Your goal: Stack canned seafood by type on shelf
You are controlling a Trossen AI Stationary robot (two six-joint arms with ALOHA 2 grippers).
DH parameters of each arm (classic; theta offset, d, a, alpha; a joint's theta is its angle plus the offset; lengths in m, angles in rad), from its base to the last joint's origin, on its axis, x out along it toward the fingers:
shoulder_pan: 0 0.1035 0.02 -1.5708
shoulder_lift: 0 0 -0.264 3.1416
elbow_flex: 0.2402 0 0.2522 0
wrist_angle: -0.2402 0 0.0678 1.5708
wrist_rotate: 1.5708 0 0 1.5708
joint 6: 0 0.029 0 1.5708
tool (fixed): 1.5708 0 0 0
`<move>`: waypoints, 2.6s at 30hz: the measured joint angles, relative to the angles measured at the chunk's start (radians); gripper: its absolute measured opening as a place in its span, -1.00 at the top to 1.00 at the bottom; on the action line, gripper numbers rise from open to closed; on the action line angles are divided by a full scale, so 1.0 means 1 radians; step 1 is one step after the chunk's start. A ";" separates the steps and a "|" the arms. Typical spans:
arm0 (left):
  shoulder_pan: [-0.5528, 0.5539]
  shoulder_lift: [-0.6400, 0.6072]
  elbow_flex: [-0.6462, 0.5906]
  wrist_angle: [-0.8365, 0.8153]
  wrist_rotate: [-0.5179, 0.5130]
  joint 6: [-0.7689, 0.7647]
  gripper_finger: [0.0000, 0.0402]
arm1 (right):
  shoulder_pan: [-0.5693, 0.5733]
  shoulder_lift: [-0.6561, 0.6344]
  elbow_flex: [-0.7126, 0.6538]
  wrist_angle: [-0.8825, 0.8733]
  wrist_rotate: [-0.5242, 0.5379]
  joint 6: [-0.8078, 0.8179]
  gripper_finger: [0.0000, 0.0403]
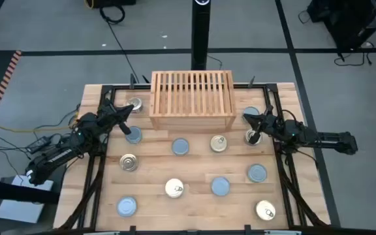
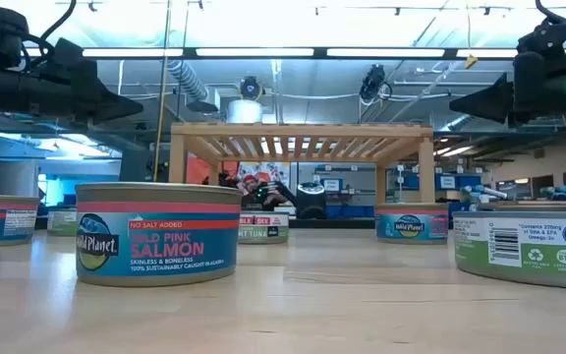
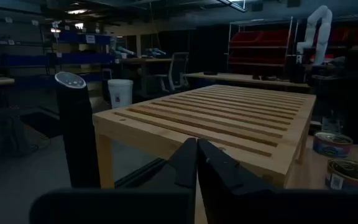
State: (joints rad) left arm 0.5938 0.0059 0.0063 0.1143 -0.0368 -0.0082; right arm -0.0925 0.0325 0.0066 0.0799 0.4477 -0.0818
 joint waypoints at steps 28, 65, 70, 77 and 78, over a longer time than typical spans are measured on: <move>0.000 0.000 0.000 0.000 0.000 0.000 0.91 | 0.000 0.000 0.000 0.000 0.000 0.000 0.86; 0.000 0.000 0.000 0.000 0.000 0.000 0.91 | -0.040 0.000 0.000 0.016 0.205 -0.129 0.86; 0.000 0.000 0.000 0.000 0.000 0.000 0.91 | -0.034 0.000 0.000 0.025 0.158 0.092 0.86; 0.000 0.000 0.000 0.000 0.000 0.000 0.91 | -0.032 0.001 0.000 0.170 0.077 0.236 0.86; 0.000 0.000 0.000 0.000 0.000 0.000 0.91 | -0.032 0.001 0.000 0.188 0.076 0.237 0.86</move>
State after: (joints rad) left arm 0.5940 0.0059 0.0065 0.1139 -0.0368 -0.0082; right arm -0.1242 0.0334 0.0067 0.2678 0.5238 0.1550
